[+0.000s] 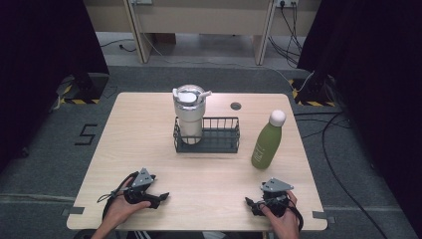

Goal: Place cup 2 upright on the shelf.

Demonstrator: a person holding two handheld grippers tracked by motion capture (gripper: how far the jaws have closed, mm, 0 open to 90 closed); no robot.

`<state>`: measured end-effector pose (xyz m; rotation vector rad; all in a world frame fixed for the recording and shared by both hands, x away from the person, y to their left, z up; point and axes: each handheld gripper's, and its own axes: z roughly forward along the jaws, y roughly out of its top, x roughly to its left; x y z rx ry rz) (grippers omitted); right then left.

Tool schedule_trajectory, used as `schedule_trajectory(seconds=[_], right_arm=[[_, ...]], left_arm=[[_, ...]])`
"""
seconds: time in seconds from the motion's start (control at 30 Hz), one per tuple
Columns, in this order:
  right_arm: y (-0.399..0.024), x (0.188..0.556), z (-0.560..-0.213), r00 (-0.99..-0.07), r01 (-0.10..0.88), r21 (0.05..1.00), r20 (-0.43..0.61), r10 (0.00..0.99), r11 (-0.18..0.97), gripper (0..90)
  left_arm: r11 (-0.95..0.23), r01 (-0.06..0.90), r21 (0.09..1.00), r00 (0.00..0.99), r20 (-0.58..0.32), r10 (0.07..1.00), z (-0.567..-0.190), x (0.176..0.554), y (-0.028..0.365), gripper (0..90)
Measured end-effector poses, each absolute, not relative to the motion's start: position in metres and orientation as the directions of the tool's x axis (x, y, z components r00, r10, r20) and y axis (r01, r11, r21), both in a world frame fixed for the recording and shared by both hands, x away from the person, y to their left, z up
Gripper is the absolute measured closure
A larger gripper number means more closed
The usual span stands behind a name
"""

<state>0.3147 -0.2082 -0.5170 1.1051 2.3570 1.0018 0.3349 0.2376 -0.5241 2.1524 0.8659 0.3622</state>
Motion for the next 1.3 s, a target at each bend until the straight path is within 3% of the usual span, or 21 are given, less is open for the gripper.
schedule_trajectory(seconds=[0.47, 1.3], right_arm=[[-0.226, 0.318, -0.494, -0.541, 0.433, 0.844, -0.039, 0.84, 0.318, 15.1], [-0.231, 0.363, -0.477, -0.465, 0.335, 0.901, -0.097, 0.88, 0.276, 14.7]], left_arm=[[-0.471, 0.465, 0.75, 0.728, -0.022, 0.685, -0.524, 0.335, 0.238, 13.5], [-0.472, 0.461, 0.752, 0.732, -0.022, 0.681, -0.524, 0.335, 0.237, 13.4]])
